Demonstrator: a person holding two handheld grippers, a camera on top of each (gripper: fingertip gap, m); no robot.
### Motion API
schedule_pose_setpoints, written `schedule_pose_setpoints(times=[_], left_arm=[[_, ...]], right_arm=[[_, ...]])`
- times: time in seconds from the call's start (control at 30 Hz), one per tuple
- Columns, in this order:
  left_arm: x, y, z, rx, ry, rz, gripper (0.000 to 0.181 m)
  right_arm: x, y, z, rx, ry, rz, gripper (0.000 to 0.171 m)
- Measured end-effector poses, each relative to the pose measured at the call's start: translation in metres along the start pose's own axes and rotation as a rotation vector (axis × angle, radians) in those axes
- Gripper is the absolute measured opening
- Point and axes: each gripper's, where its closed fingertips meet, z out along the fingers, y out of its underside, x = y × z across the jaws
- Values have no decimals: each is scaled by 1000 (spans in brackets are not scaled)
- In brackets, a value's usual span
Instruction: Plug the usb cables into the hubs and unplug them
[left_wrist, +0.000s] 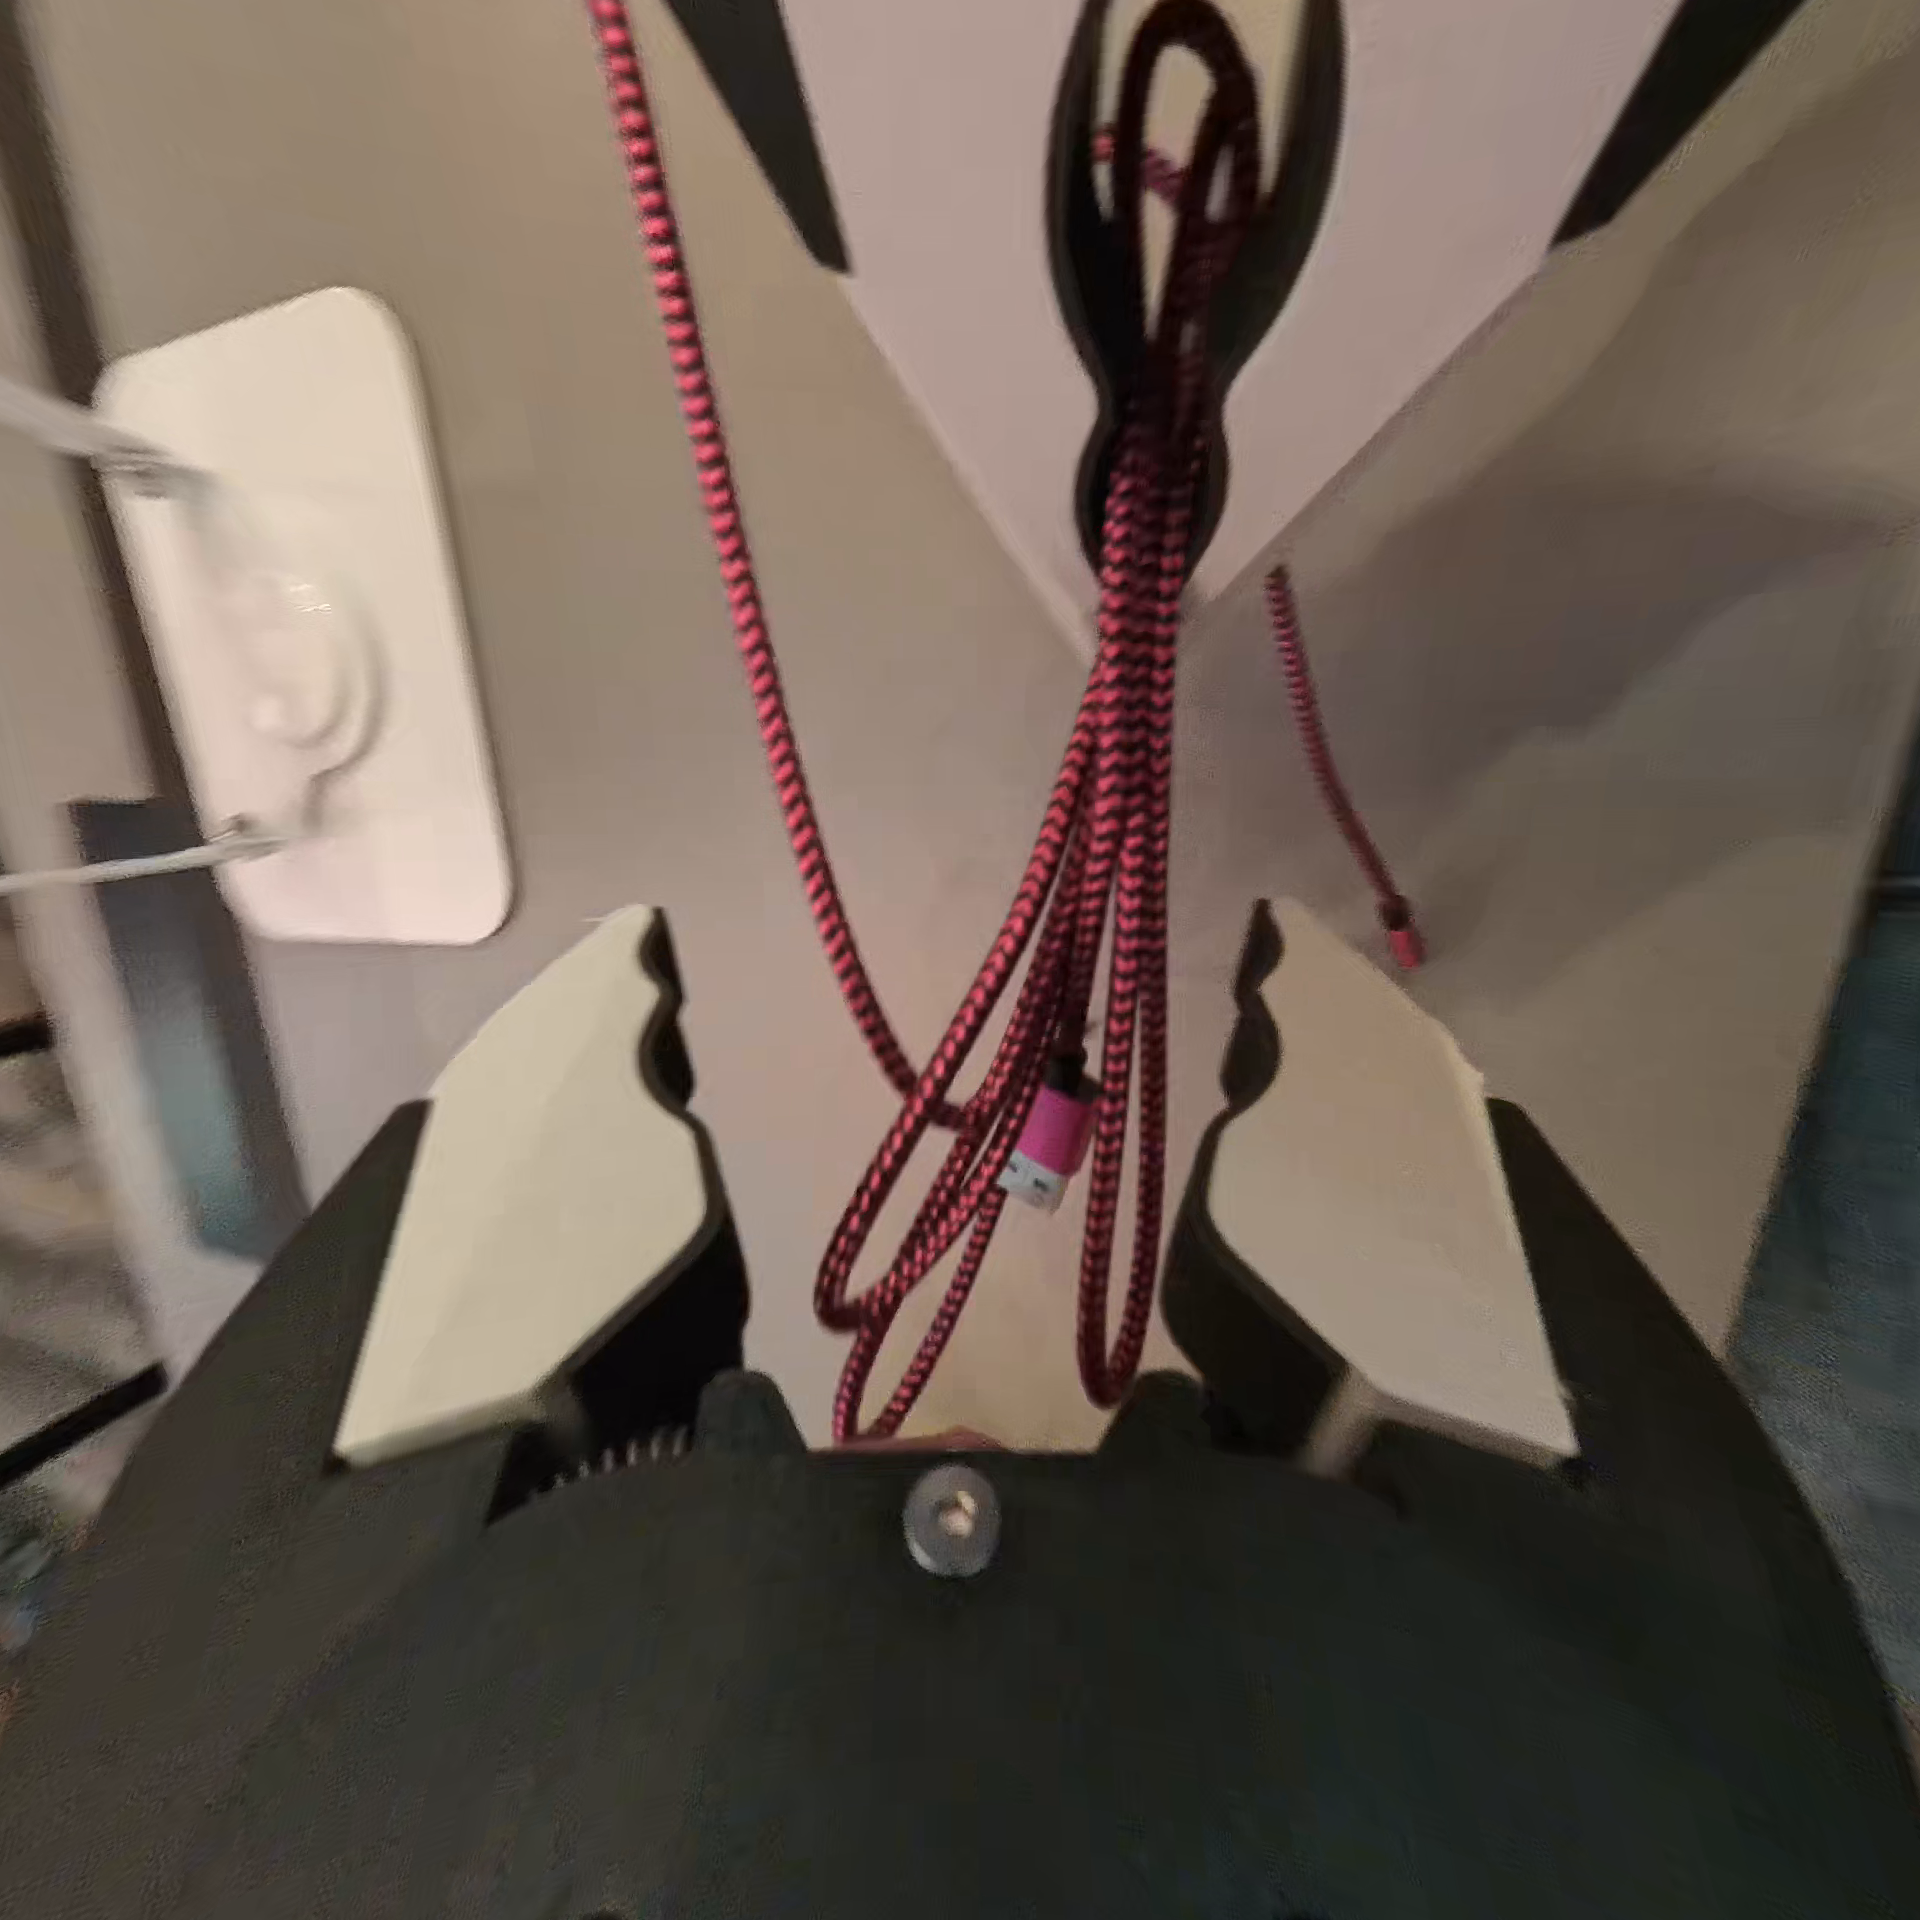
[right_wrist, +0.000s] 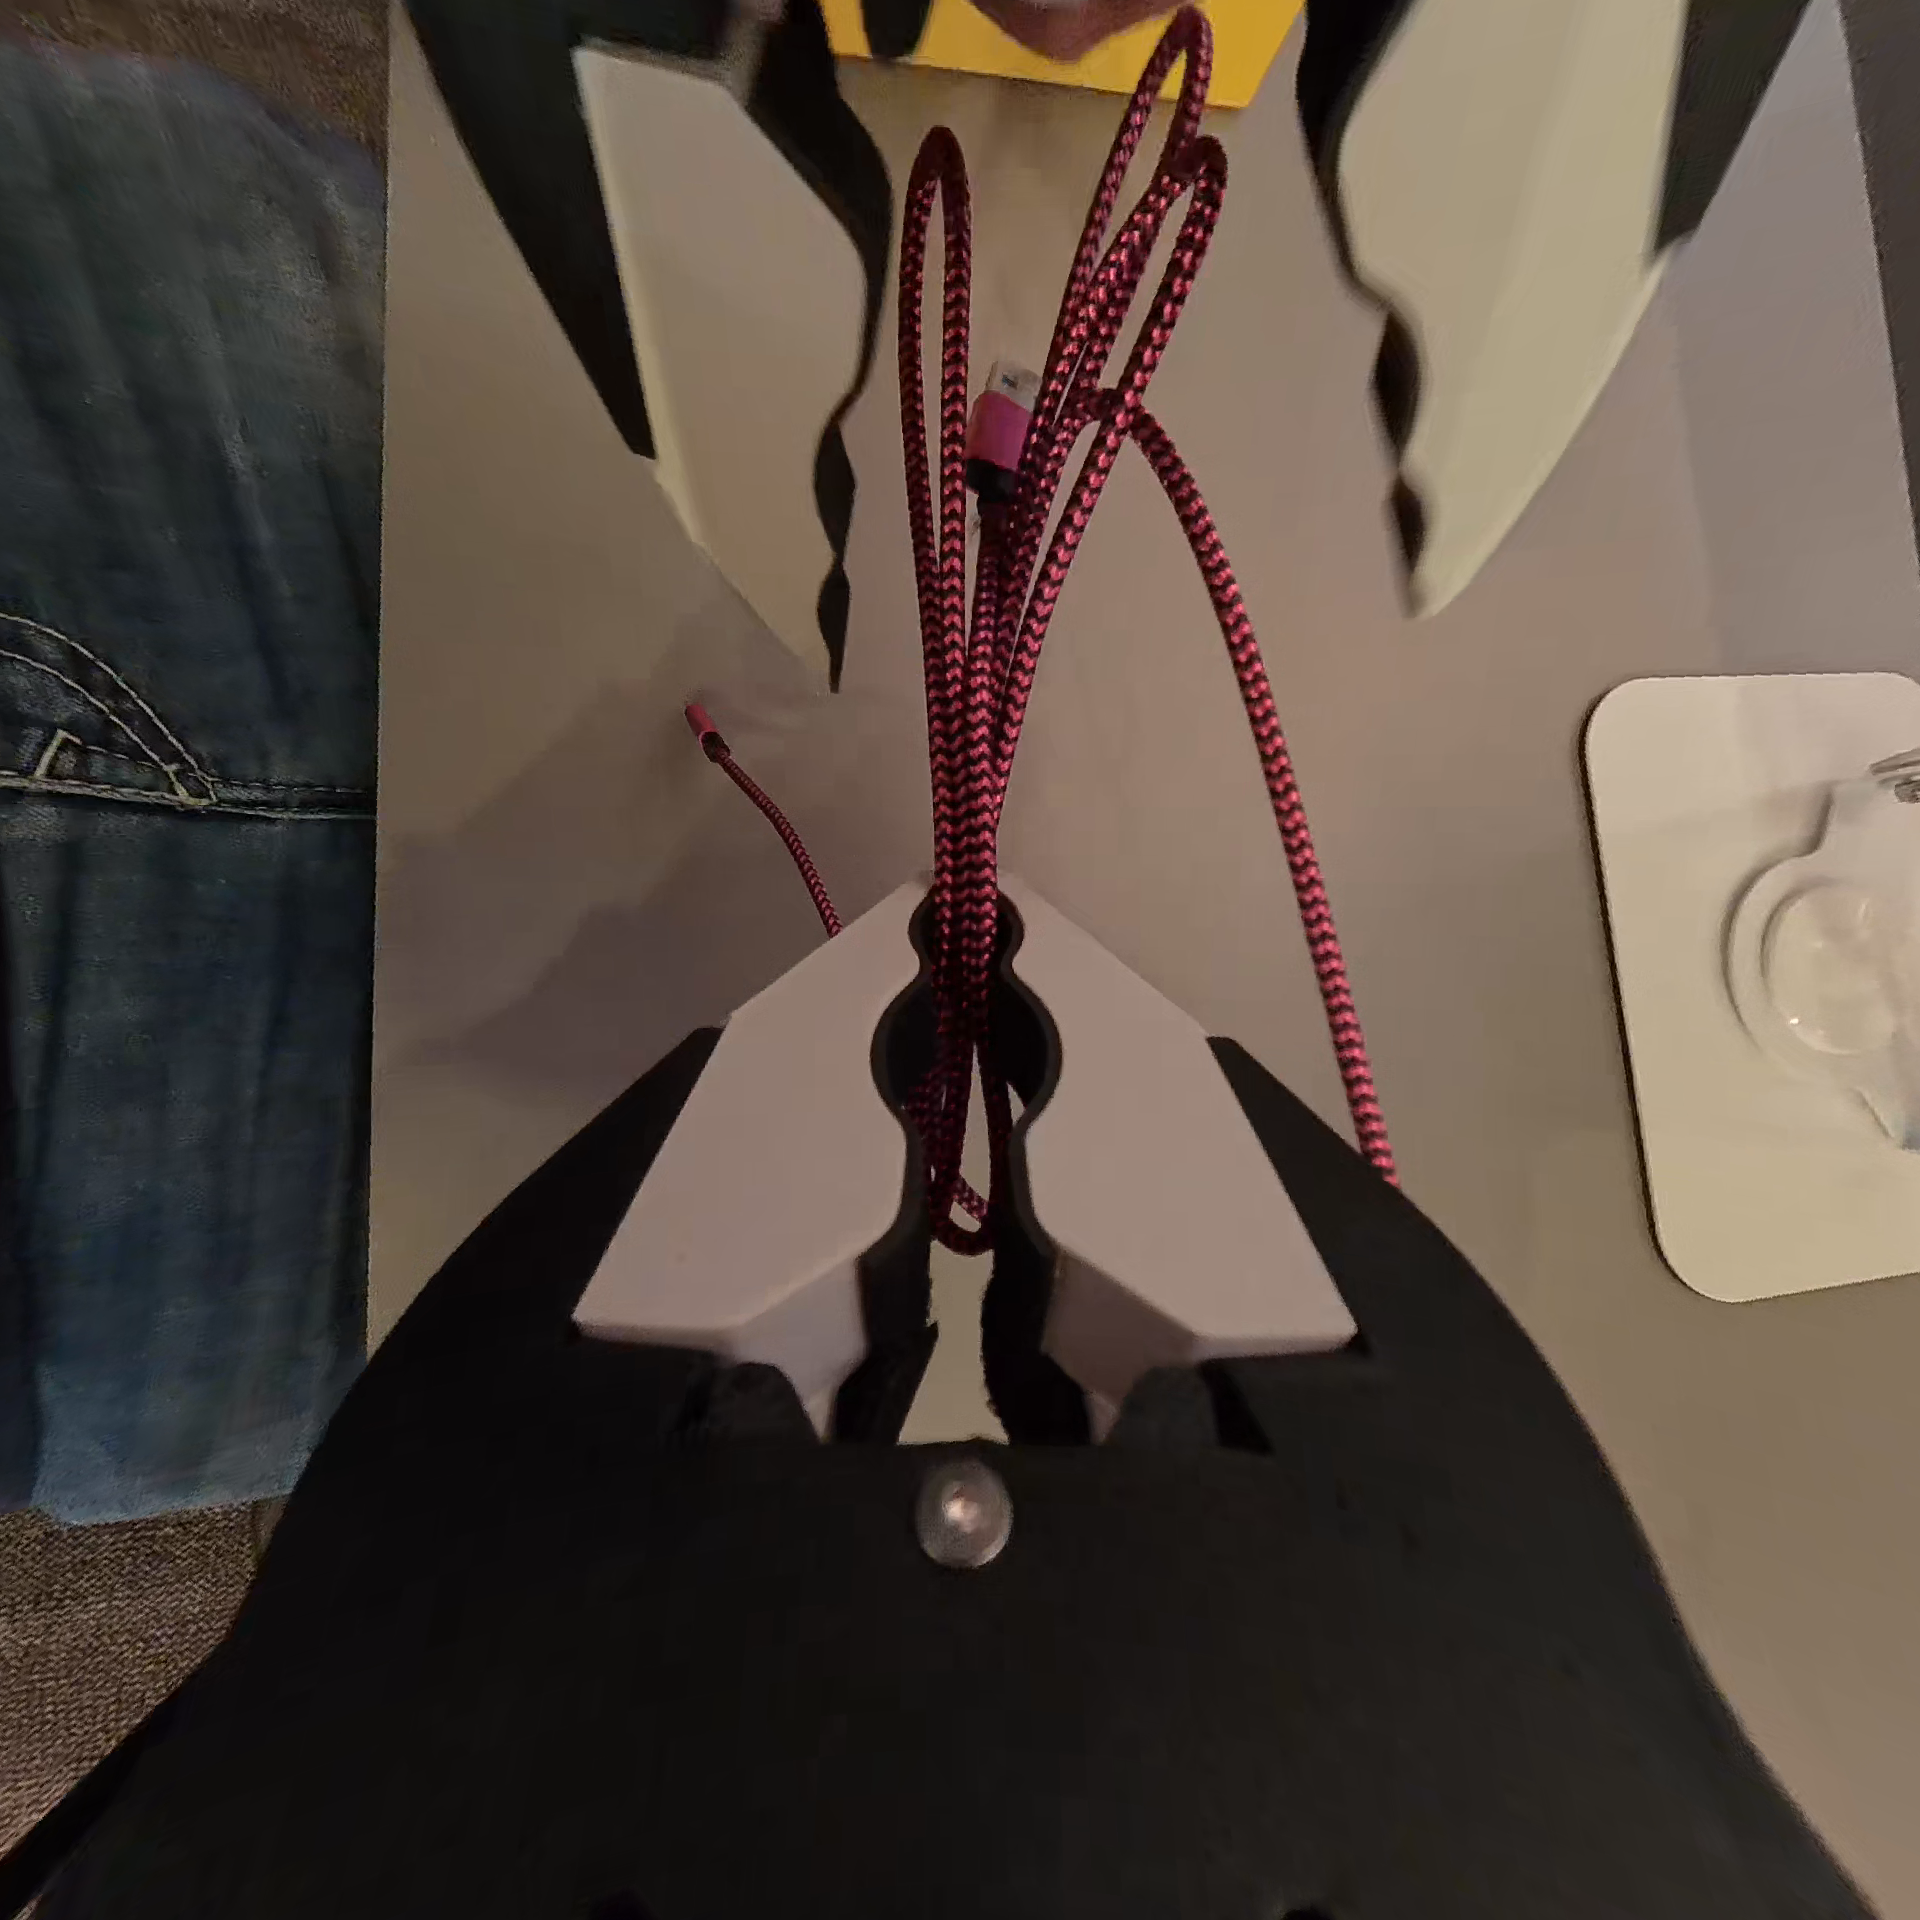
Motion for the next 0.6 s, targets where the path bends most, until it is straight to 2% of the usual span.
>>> schedule_pose_setpoints(times=[0.17, 0.23, 0.3, 0.37, 0.47, 0.53, 0.6], left_arm=[[18, 4, 11, -38, 148, 30, 24], [21, 4, 15, -35, 155, 15, 4], [22, 3, 18, -12, 168, -33, 3], [21, 4, 20, 8, 181, -78, 3], [20, 2, 20, 35, 219, -143, 3], [14, 3, 18, 45, 227, -176, 3], [8, 2, 15, 86, 234, -222, 3]], right_arm=[[-1, 0, 4, -9, -1, -12, 0], [2, 3, 6, -3, 13, 2, 0], [6, 3, 6, 40, 17, 34, 5], [8, -4, -1, 124, 12, 80, 22], [13, -9, -21, 215, 50, 108, 39], [21, -7, -38, 261, 126, 94, 56], [30, -8, -60, 360, 180, 160, 67]])
